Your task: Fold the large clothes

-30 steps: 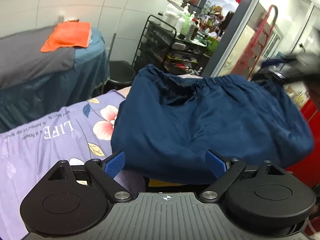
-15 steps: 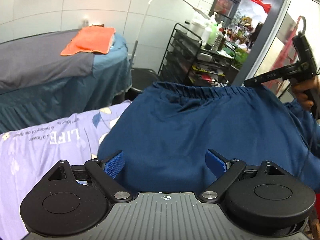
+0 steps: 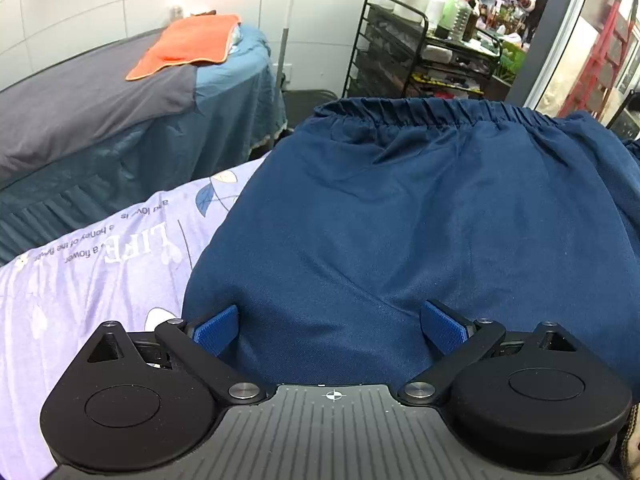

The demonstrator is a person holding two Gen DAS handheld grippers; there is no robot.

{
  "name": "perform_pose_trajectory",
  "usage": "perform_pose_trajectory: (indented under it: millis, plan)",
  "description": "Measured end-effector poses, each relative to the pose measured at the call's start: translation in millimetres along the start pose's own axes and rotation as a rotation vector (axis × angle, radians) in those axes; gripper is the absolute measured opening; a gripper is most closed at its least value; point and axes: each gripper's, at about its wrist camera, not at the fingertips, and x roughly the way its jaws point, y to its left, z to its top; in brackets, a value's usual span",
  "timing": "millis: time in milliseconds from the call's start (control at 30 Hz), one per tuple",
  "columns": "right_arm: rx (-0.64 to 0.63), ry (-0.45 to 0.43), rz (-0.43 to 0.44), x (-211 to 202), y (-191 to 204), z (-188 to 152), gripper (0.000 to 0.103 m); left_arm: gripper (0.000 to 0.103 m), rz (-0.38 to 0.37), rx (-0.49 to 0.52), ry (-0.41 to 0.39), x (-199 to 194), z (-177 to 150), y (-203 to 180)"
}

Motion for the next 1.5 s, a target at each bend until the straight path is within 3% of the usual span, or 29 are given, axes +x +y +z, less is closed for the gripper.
perform_pose_trajectory:
  millis: [67,167,267,400,467,533,633,833,1000,1233,1367,1500]
  plan:
    - [0.01,0.071,-0.099,-2,-7,-23,0.067,0.103,0.0,0.002,-0.003,0,-2,0]
    - [0.241,0.199,-0.259,22,-69,-67,0.067,0.103,-0.005,-0.006,-0.001,0,-6,-1]
    - [0.548,0.189,-0.17,31,-129,-102,0.064,0.103,-0.025,0.008,-0.03,-5,-4,-3]
    - [0.594,0.165,-0.202,20,-120,-94,0.063,0.103,0.029,0.068,-0.006,-11,2,-12]
    - [0.608,0.136,-0.225,7,-111,-85,0.071,0.103,0.041,0.075,0.001,-17,4,-13]
    - [0.619,0.103,-0.228,-14,-96,-79,0.086,0.103,0.063,0.092,-0.001,-26,5,-17]
    - [0.589,0.076,-0.178,-38,-71,-69,0.095,0.103,0.092,0.122,0.001,-41,8,-26]
    - [0.458,0.15,-0.164,-62,-20,-47,0.101,0.103,0.141,0.159,-0.012,-72,15,-42]
    - [0.346,0.241,-0.189,-64,19,-44,0.102,0.103,0.223,0.18,0.09,-78,19,-52]
    - [0.17,0.318,-0.214,-48,68,-55,0.102,0.103,0.212,0.203,0.21,-69,4,-65]
    - [0.155,0.315,-0.195,-47,78,-53,0.102,0.103,0.195,0.197,0.212,-73,1,-64]
    - [0.09,0.313,-0.241,-50,86,-48,0.102,0.103,0.221,0.197,0.208,-75,3,-59]
